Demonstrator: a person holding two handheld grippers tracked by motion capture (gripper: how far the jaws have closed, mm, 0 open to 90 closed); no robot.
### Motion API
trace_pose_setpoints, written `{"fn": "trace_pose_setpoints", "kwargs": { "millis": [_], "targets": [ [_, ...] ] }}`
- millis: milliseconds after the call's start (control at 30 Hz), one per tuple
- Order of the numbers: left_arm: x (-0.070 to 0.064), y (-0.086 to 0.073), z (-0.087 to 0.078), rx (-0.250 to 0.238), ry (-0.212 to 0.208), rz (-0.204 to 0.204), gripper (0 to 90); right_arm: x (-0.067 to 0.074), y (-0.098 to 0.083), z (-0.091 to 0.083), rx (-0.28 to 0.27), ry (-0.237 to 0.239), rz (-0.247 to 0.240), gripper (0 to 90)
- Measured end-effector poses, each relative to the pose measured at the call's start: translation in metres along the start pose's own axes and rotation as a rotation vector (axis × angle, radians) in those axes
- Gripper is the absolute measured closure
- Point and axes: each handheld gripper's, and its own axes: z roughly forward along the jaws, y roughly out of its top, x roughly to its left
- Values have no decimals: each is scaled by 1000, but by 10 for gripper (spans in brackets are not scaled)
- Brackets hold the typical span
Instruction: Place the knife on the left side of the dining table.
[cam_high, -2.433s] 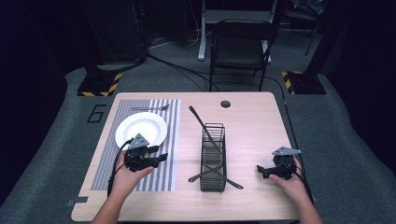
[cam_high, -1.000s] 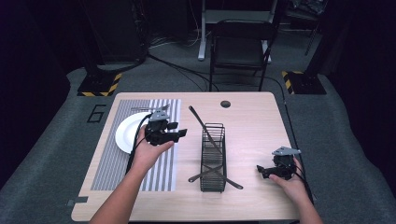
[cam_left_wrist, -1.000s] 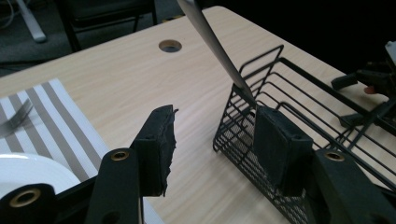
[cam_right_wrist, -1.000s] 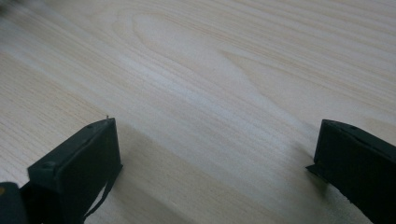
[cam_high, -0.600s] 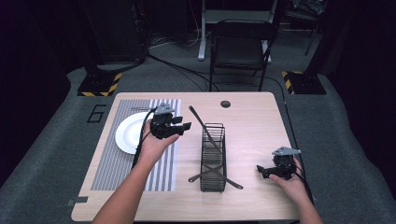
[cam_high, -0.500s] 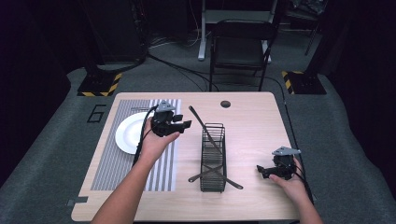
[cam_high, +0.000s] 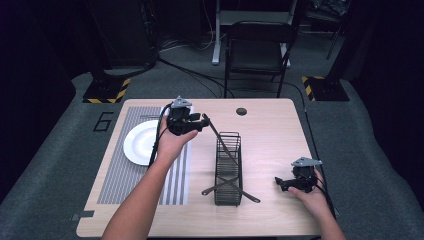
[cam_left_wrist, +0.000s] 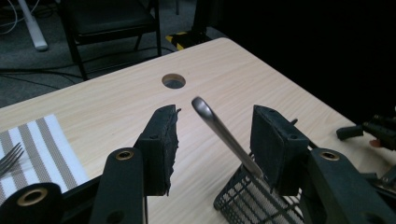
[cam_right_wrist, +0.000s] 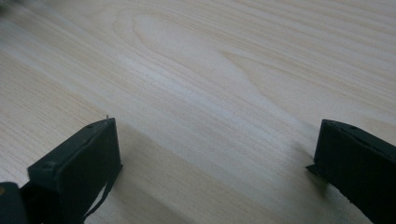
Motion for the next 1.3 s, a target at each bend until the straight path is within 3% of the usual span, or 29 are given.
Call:
{"fn": "trace_pose_setpoints", "kwargs": {
  "millis": [267,467,633,1000,1300],
  "targets": [
    [0,6,9,-8,10,-3,552,0,0,0,0,0,0,0],
    [-2,3,16,18,55,-4,619,0,0,0,0,0,0,0],
    [-3,2,17,-2,42,-3,702,0,0,0,0,0,0,0],
    [-6,2,15,-1,50,7,718,0,0,0,0,0,0,0],
    [-10,0,5,-21,16,3,741,0,0,0,0,0,0,0]
  ]
}}
